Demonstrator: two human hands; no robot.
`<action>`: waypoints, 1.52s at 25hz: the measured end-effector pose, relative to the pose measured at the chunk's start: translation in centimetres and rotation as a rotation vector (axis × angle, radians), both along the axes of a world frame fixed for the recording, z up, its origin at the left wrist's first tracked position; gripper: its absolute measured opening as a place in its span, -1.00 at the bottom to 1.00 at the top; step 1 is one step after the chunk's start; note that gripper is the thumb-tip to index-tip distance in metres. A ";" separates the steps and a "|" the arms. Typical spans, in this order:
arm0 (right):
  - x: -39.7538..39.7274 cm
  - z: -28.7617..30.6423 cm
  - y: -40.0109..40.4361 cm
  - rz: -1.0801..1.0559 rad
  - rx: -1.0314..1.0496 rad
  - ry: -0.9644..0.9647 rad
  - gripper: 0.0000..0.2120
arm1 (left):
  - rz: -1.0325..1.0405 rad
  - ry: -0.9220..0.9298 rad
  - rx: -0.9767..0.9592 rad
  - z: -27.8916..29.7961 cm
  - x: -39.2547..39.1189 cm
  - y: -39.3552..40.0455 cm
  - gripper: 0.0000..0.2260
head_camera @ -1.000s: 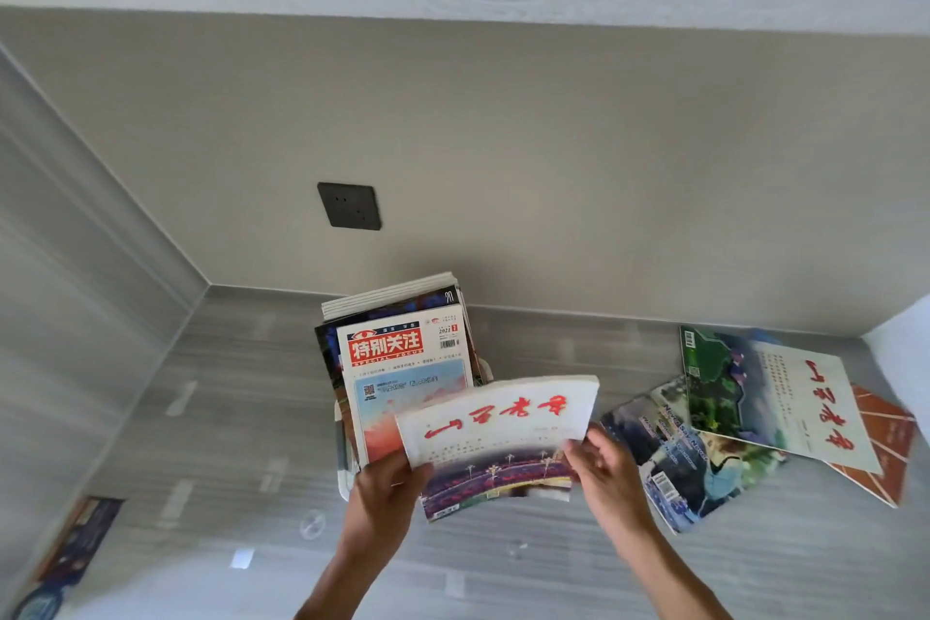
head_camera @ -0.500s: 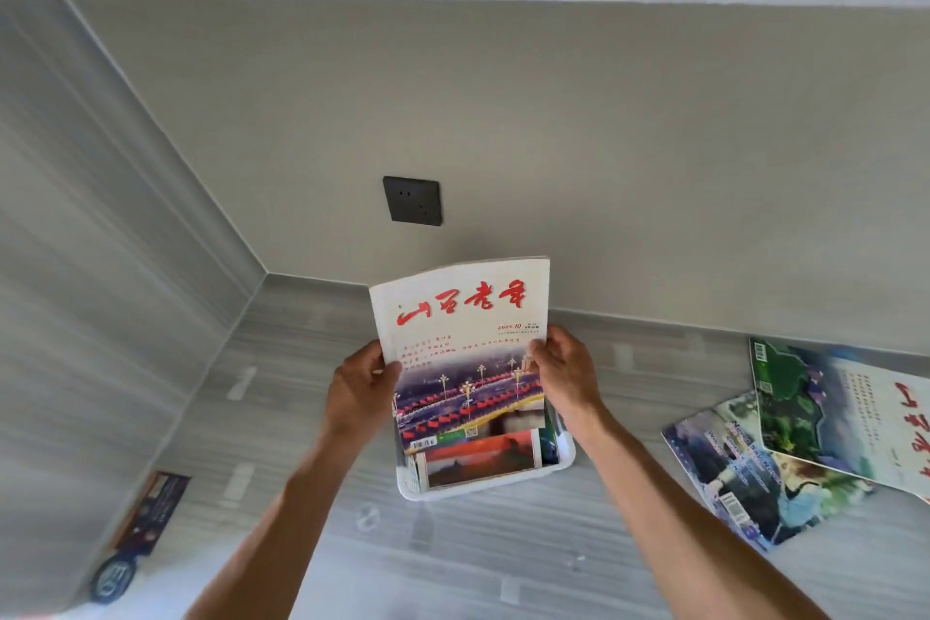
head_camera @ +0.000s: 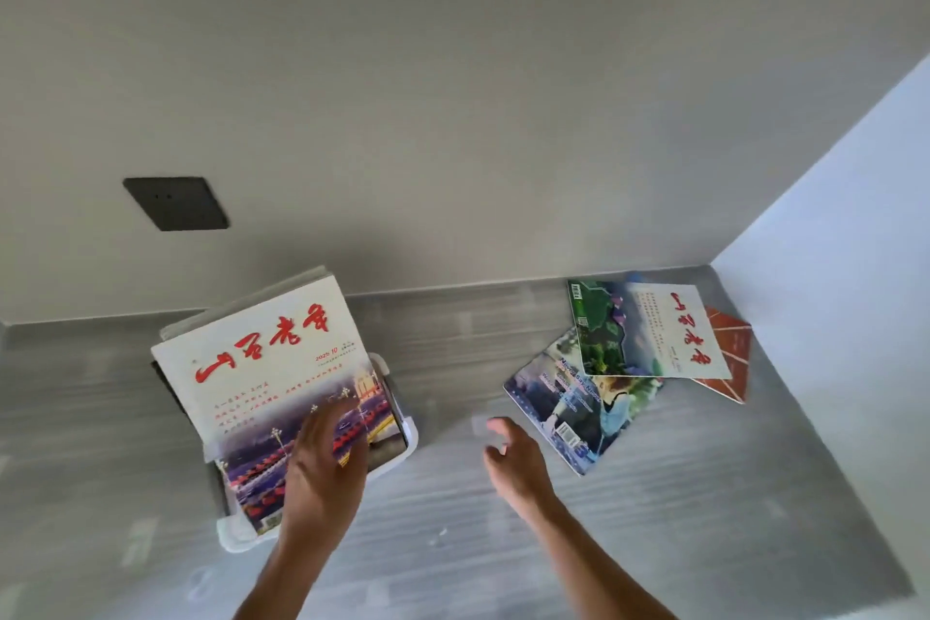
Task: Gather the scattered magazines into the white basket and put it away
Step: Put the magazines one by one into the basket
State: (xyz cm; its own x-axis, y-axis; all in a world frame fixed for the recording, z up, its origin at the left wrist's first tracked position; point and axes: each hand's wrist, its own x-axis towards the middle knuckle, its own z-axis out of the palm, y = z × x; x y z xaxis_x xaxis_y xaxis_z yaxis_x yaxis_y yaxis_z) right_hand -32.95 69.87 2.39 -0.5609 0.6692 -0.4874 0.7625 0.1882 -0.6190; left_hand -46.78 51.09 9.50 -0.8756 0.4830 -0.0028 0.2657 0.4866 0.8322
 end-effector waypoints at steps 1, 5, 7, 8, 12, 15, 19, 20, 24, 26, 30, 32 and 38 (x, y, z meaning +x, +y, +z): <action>1.9 -0.4 1.2 0.010 0.034 -0.037 -0.60 | -0.059 -0.036 -0.005 0.0 1.5 1.9 -0.65; 6.8 -1.5 7.5 0.104 0.261 -0.137 -0.58 | -0.231 -0.158 -0.107 -1.9 5.8 6.8 -0.65; 8.0 -2.0 11.5 0.103 0.324 -0.152 -0.58 | -0.290 -0.179 -0.186 -3.1 7.5 8.7 -0.64; 8.4 -2.3 13.4 0.092 0.335 -0.156 -0.59 | -0.309 -0.184 -0.227 -3.7 8.3 10.0 -0.64; 9.9 -2.8 20.4 -0.221 0.151 0.023 -0.70 | -0.510 -0.134 -0.396 -5.4 10.7 17.9 -0.60; 12.9 -3.2 26.6 -0.561 0.069 0.157 -0.59 | -0.665 -0.139 -0.461 -5.6 12.9 24.9 -0.56; 16.1 -5.1 33.9 -0.501 0.082 0.082 -0.66 | -0.655 -0.285 -0.448 -6.0 14.9 29.8 -0.53; 16.4 -5.9 34.9 -0.519 0.077 0.076 -0.73 | -0.645 -0.293 -0.454 -6.0 15.0 30.8 -0.52; 16.3 -8.2 35.7 -0.911 0.084 0.208 -0.59 | -0.594 -0.319 -0.400 -5.1 14.7 34.0 -0.50; 16.2 -8.6 36.0 -0.990 0.091 0.169 -0.33 | -0.521 -0.409 -0.300 -4.6 14.5 34.9 -0.52; 16.4 -8.7 36.2 -0.796 0.151 0.062 -0.28 | -0.487 -0.417 -0.255 -4.1 14.4 35.4 -0.63; 16.6 -8.5 36.2 -0.756 0.165 0.198 -0.50 | -0.476 -0.395 -0.256 -3.9 14.7 35.1 -0.65; 17.7 -6.0 35.0 -1.033 -0.284 0.527 -0.59 | -0.362 -0.495 -0.180 -4.5 15.0 32.9 -0.77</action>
